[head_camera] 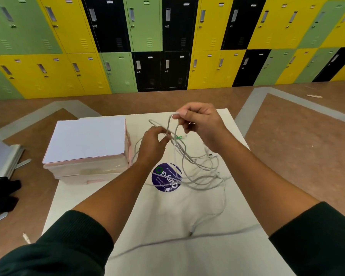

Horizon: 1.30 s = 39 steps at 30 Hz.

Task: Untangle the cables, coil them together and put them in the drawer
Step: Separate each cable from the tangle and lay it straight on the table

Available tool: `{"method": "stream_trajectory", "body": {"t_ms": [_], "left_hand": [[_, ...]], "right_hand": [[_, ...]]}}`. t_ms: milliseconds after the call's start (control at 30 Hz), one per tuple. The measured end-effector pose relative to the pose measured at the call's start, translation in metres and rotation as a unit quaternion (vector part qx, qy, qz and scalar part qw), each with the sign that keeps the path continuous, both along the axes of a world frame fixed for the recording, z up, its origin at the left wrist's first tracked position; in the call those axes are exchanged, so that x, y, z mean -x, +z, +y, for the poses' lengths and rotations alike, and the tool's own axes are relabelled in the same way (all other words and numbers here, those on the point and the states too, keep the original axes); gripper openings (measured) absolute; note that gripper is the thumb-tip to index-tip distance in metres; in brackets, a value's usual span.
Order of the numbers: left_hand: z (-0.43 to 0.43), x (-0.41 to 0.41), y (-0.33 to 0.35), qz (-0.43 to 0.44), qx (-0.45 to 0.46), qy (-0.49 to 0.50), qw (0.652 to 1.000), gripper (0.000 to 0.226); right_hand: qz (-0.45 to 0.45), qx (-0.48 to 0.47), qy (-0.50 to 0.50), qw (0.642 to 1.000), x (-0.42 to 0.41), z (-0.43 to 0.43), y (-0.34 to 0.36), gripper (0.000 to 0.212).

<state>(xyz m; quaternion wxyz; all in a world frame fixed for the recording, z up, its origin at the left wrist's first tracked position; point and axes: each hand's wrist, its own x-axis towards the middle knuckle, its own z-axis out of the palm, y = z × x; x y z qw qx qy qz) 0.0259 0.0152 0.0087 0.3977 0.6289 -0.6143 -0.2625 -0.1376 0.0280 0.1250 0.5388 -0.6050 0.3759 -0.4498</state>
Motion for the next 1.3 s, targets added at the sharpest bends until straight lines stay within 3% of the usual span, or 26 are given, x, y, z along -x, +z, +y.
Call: {"method": "stream_trajectory", "body": {"t_ms": [133,200,333,533,667,800,933,1067,1300], "left_hand": [[-0.014,-0.004,0.010,0.069,-0.024,-0.037,0.997,0.016],[-0.015,-0.010,0.018,0.111,-0.047,-0.072,0.990,0.011],[-0.016,-0.016,0.021,0.088,-0.058,-0.050,0.993,0.015],[-0.017,-0.005,0.021,0.019,-0.055,-0.009,0.998,0.019],[-0.013,0.007,0.030,0.051,-0.053,-0.034,0.997,0.019],[-0.009,0.008,0.040,0.151,-0.101,-0.081,0.980,0.019],[-0.006,0.005,0.043,0.196,-0.145,-0.095,0.965,0.020],[-0.003,0.003,0.041,0.184,-0.124,-0.112,0.969,0.011],[-0.004,-0.005,0.032,0.134,-0.099,-0.125,0.978,0.008]], "right_hand": [[-0.026,-0.005,-0.077,0.997,0.016,-0.012,0.006,0.024],[0.003,-0.022,-0.164,0.986,0.028,-0.019,0.002,0.024],[0.122,-0.069,-0.269,0.953,0.056,-0.028,-0.020,0.021],[0.298,-0.115,-0.110,0.941,0.049,-0.008,-0.037,0.024],[0.365,-0.112,-0.022,0.924,0.029,-0.002,-0.031,0.025],[0.377,-0.051,-0.125,0.917,0.025,-0.009,-0.043,0.018],[0.383,-0.029,-0.145,0.912,0.024,-0.013,-0.054,0.024],[0.359,-0.050,-0.122,0.924,0.017,-0.018,-0.062,0.031],[0.398,-0.018,-0.090,0.913,0.012,-0.015,-0.068,0.008]]}}
